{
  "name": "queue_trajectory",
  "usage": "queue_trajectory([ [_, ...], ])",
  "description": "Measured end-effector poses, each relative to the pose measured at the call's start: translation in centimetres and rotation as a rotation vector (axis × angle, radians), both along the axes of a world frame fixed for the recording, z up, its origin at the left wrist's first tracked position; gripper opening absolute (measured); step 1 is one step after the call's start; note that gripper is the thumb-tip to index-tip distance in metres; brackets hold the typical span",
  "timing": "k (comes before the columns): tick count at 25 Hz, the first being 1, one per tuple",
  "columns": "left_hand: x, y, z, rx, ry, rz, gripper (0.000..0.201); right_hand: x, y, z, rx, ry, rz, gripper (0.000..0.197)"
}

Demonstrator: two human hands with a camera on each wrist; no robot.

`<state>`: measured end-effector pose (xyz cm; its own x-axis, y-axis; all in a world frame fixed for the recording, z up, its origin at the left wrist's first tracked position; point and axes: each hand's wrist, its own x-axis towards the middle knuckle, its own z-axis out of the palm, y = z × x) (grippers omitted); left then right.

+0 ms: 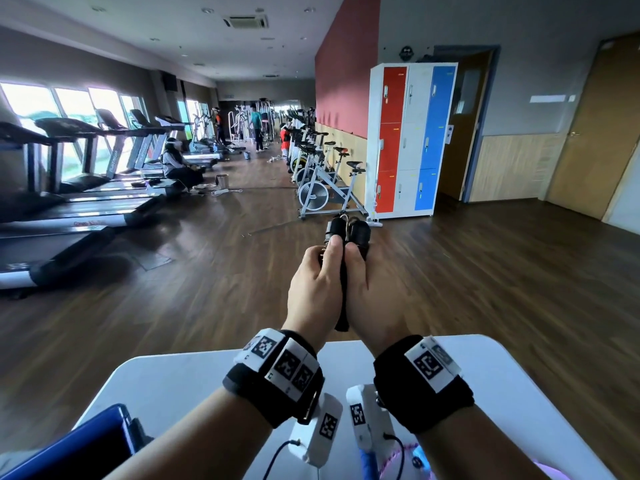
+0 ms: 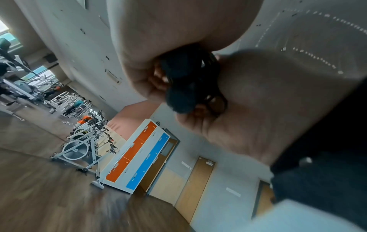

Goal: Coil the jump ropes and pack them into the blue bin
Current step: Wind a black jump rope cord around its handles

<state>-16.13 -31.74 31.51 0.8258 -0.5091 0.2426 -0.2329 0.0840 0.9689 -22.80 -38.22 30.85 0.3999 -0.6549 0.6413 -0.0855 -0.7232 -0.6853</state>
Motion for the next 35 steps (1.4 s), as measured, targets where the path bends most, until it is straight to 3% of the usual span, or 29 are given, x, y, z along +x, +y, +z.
queue_trajectory([
  [2,-0.6,0.1,0.2,0.014,-0.107,0.08,0.067,0.5,-0.2,-0.6,0.002,-0.029,-0.026,0.063],
  [6,-1.0,0.2,-0.6,-0.055,-0.115,0.103,0.063,0.4,0.3,-0.3,0.134,-0.104,0.064,0.043],
  [10,-1.1,0.5,-1.1,-0.09,-0.174,0.122,0.048,-0.1,0.5,0.1,0.146,-0.073,0.132,0.047],
  [14,-0.6,0.2,-0.6,-0.097,-0.04,0.063,0.052,0.5,0.1,0.3,0.152,-0.029,0.126,0.046],
  [15,-0.3,0.2,-0.4,-0.108,0.003,0.034,0.053,0.5,-0.1,0.2,0.218,-0.052,0.163,0.049],
  [18,1.1,0.3,-0.2,-0.179,0.121,-0.149,0.062,-0.7,-0.4,0.5,0.688,-0.209,0.436,0.056],
  [22,1.0,0.0,-0.5,-0.298,0.203,-0.154,0.052,-0.5,-0.1,-0.1,0.861,-0.236,0.661,0.047],
  [24,1.4,-0.2,-1.0,-0.193,-0.008,-0.059,0.052,0.2,0.1,-0.5,0.871,-0.266,0.61,0.051],
  [26,2.1,0.2,-0.9,-0.041,-0.209,0.014,0.045,0.5,0.1,-0.3,0.759,-0.219,0.473,0.068],
  [28,2.4,0.9,-0.4,-0.045,-0.148,-0.025,0.041,0.4,-0.1,0.1,0.717,-0.261,0.406,0.065],
  [31,1.2,1.5,0.5,-0.086,0.142,-0.219,0.056,0.3,-0.2,0.4,0.634,-0.314,0.353,0.036],
  [33,0.5,1.2,0.3,-0.047,0.108,-0.219,0.062,0.3,0.3,0.3,0.596,-0.258,0.319,0.03],
  [35,0.2,0.9,0.2,-0.018,0.036,-0.132,0.064,0.2,0.6,0.1,0.599,-0.269,0.321,0.04],
])
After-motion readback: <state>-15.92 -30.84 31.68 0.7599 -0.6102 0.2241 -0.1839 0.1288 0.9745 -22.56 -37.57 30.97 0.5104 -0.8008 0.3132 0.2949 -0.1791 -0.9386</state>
